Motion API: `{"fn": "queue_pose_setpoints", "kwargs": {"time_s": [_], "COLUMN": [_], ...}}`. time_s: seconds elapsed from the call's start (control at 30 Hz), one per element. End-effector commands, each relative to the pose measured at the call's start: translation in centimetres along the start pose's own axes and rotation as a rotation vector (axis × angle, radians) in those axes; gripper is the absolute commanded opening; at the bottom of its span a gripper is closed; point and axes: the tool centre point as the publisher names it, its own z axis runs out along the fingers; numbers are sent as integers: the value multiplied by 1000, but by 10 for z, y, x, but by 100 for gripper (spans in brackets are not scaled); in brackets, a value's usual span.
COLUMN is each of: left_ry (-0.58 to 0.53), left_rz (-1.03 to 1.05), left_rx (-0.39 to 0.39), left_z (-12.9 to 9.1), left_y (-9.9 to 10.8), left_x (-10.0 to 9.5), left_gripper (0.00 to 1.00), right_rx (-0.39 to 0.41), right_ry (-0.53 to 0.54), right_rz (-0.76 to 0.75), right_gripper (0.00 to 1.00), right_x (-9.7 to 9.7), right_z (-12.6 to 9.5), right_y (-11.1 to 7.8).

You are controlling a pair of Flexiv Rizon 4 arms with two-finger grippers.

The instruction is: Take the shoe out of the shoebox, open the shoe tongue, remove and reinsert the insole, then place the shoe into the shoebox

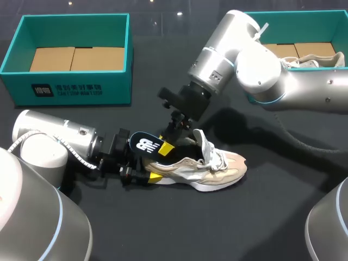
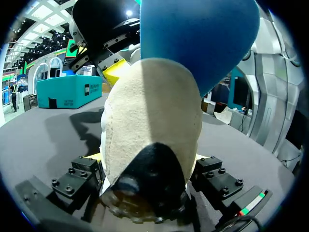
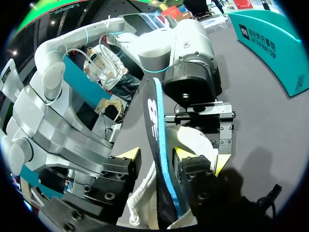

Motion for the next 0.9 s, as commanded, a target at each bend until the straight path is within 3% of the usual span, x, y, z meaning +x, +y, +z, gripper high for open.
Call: {"fn": "queue_pose_setpoints", "kwargs": {"time_s": [0.03, 0.33, 0.47, 0.5, 0.73, 0.9], "left_ry": [0, 0, 0, 0, 0, 0], "left_rz": [0, 0, 0, 0, 0, 0], "left_rx": [-1, -1, -1, -1, -1, -1], "left_z": [0, 0, 0, 0, 0, 0], "left_y": [0, 0, 0, 0, 0, 0], "left_x": [0, 0, 0, 0, 0, 0], "left_gripper": [0, 0, 0, 0, 0, 0], "right_rx": [17, -31, -38, -38, -6, 25], "right_ry": [4, 17, 12, 11, -8, -33], "right_rz": [5, 34, 40, 40, 34, -26], "right_gripper": [38, 31, 14, 0, 0, 0], "right_x": [-2, -1, 0, 0, 4, 6], "right_z": [5, 14, 15, 15, 8, -2], "right_y": [7, -5, -6, -6, 1, 20]}}
